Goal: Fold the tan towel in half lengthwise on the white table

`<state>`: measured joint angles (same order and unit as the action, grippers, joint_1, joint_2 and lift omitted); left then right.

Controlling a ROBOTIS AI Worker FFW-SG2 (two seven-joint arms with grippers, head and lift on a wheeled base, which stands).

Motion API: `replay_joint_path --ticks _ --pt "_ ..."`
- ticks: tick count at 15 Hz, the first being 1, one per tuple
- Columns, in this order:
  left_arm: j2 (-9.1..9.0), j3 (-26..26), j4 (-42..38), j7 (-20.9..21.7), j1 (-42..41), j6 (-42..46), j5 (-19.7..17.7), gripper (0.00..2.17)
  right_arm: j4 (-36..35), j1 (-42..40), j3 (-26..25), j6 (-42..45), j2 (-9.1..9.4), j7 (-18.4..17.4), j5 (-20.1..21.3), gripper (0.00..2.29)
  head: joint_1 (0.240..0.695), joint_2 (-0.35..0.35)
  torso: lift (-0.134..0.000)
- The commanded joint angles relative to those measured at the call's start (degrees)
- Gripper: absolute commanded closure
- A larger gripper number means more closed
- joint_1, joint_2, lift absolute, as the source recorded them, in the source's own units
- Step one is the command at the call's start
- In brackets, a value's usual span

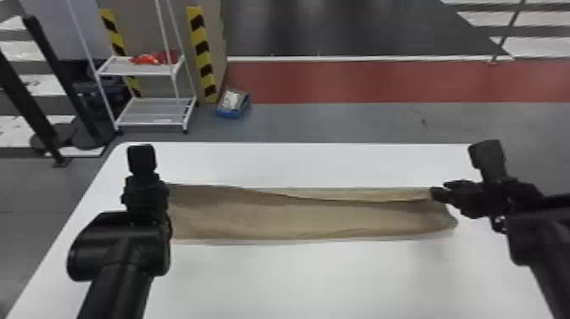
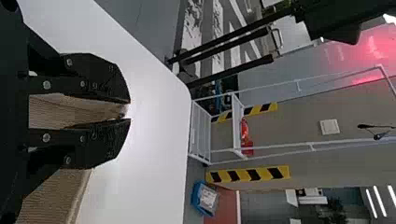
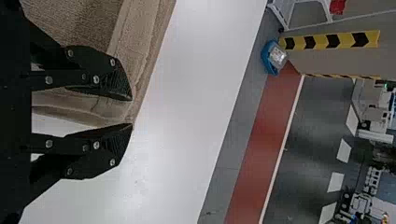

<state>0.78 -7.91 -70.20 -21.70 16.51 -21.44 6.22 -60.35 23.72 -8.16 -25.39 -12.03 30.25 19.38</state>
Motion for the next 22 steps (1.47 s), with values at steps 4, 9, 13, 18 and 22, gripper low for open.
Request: replay_joint_path --ticks 4,9,13,18,22 --pt "0.89 0.1 0.3 0.3 -0.9 4.4 1.3 0.02 -1.9 -2.2 -2.7 2.1 -0.89 0.0 -1.5 0.05 0.695 0.015 -0.057" --pt "0.98 -1.1 -2.7 0.2 -6.9 13.6 0.6 0.02 -5.3 -6.4 -4.9 9.4 -2.3 -5.4 -4.4 0.07 0.695 -0.003 -0.057" --pt "0.98 -2.5 -7.5 0.9 -10.6 13.6 -1.3 0.03 -5.7 -7.5 -4.3 11.0 -2.56 -4.2 -5.0 0.07 0.695 -0.011 -0.057" --pt "1.07 -7.3 -10.7 10.5 -12.6 12.5 -11.1 0.03 -4.8 -8.1 -4.2 8.9 -2.47 -3.7 -7.5 0.14 0.695 0.006 -0.057" --pt "1.86 -8.9 -10.1 16.6 -12.6 12.2 -13.7 0.04 0.4 -5.9 -3.8 8.9 -2.12 -1.7 -9.1 0.29 0.695 0.021 -0.057"
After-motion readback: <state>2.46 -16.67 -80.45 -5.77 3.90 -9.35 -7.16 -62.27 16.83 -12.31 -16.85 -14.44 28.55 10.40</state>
